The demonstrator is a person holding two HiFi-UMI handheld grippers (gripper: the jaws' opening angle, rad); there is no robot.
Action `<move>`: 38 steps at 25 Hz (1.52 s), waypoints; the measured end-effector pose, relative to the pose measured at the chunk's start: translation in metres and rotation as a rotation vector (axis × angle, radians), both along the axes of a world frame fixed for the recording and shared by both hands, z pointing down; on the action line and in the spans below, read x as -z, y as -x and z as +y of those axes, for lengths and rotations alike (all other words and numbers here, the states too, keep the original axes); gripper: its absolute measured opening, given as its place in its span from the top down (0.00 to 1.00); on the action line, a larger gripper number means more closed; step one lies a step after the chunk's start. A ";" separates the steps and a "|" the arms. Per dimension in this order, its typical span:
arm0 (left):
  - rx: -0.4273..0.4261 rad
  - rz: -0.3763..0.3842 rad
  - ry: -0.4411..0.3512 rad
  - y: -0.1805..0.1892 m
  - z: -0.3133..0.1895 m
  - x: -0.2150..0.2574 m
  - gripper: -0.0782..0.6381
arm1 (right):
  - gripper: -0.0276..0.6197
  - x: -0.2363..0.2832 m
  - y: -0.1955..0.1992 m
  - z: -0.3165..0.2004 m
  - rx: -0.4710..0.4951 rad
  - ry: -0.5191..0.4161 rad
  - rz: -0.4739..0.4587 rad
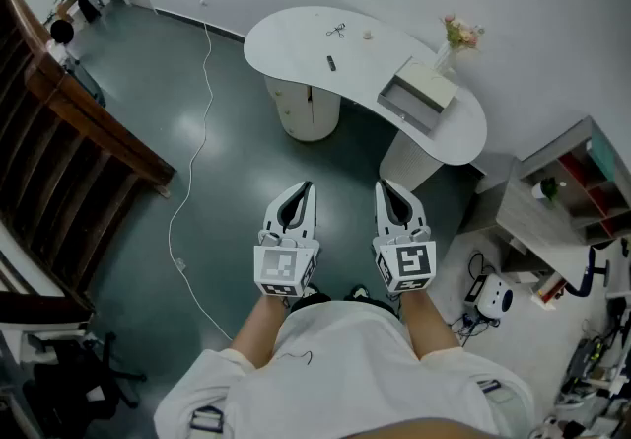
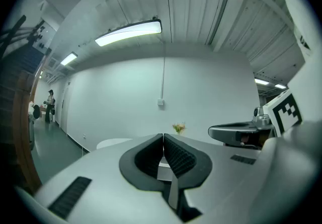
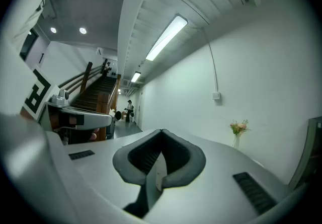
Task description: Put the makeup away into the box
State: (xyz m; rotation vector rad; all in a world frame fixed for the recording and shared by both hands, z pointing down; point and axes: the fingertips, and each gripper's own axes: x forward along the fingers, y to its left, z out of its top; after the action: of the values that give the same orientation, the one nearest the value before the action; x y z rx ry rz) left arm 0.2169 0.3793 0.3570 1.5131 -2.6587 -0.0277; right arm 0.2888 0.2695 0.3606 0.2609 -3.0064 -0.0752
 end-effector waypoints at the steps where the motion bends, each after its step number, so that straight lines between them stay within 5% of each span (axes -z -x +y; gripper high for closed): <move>1: -0.004 0.003 0.004 0.002 -0.001 -0.002 0.86 | 0.96 0.000 0.002 -0.001 -0.004 -0.006 0.000; 11: -0.099 0.033 0.022 0.009 0.000 -0.024 0.86 | 0.96 -0.017 0.010 0.015 -0.020 -0.008 0.041; 14: -0.122 0.042 0.035 0.009 0.001 -0.032 0.86 | 0.87 -0.027 0.012 0.024 -0.009 0.008 0.066; 21: -0.119 0.090 0.059 0.017 0.003 -0.054 0.86 | 0.85 -0.036 0.035 0.028 0.017 0.034 0.111; 38: 0.049 0.077 0.155 0.175 -0.094 -0.060 0.86 | 0.85 -0.041 0.194 -0.104 0.145 0.029 0.074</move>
State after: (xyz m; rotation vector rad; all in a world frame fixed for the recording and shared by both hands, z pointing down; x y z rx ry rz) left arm 0.0422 0.2856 0.4171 1.3718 -2.5710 0.1117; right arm 0.0950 0.1658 0.4014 0.0366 -2.9456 -0.0529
